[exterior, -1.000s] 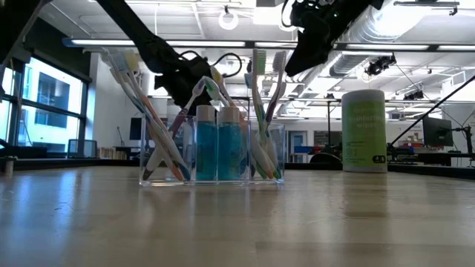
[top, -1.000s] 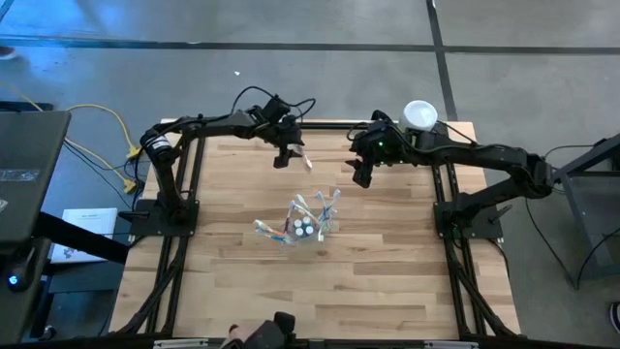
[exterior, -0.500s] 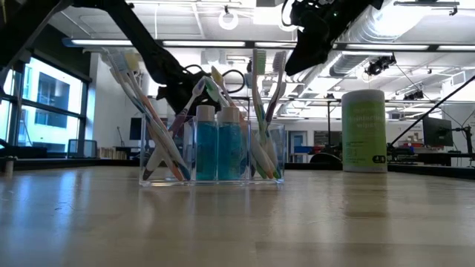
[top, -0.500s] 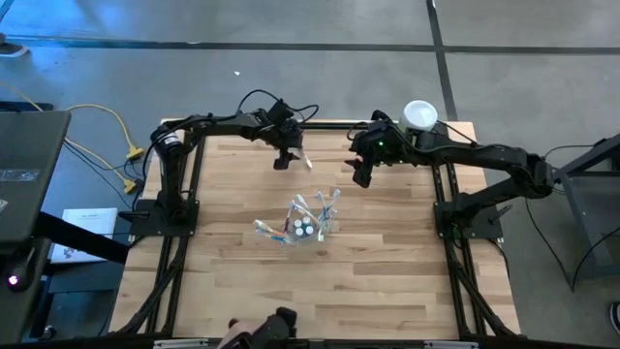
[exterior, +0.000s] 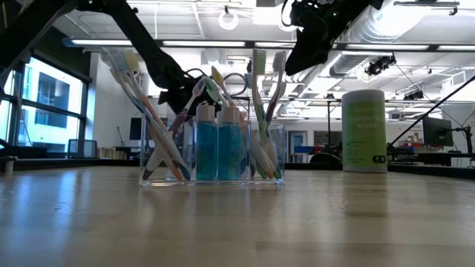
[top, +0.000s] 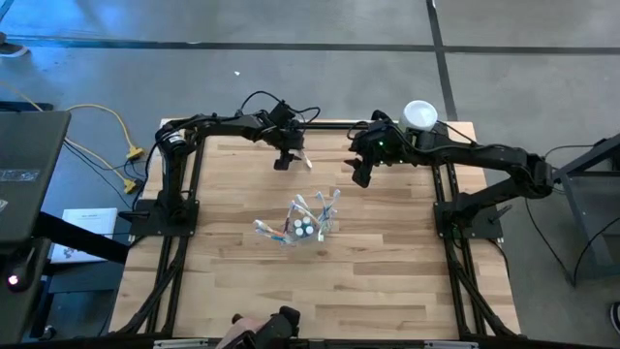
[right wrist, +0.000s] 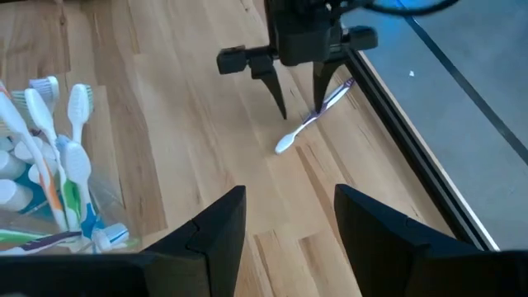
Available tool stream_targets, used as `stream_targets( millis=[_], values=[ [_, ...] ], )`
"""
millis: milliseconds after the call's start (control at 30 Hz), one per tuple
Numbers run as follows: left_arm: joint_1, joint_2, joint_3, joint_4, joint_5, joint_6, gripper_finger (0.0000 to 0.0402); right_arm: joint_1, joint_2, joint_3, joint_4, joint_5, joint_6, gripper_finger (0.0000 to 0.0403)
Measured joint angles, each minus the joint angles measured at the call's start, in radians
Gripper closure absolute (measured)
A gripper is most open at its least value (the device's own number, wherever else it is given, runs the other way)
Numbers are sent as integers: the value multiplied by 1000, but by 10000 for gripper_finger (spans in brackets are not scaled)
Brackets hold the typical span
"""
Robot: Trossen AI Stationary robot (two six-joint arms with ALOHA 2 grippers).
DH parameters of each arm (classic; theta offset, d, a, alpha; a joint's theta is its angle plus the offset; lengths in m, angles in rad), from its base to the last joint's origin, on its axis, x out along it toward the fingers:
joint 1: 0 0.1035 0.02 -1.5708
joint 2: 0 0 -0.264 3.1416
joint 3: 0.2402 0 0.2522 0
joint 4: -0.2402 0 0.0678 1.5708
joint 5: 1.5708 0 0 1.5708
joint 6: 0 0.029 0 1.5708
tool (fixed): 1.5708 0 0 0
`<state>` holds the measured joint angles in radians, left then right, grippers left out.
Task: Pick & Place toothbrushing station
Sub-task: Put the violet toothbrush into the transparent organizer
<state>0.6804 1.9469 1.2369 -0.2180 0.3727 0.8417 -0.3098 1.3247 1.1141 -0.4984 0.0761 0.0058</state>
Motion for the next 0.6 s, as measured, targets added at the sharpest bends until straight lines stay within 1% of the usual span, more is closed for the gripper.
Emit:
stream_targets(
  millis=[233,400,600],
  values=[
    [0,63,1,50,-17,48,202,0,0,0,1,0,0,225],
    [0,69,1,71,-25,43,202,0,0,0,1,0,-2,225],
    [-1,70,2,44,-49,19,202,0,0,0,2,0,-6,225]
  ],
)
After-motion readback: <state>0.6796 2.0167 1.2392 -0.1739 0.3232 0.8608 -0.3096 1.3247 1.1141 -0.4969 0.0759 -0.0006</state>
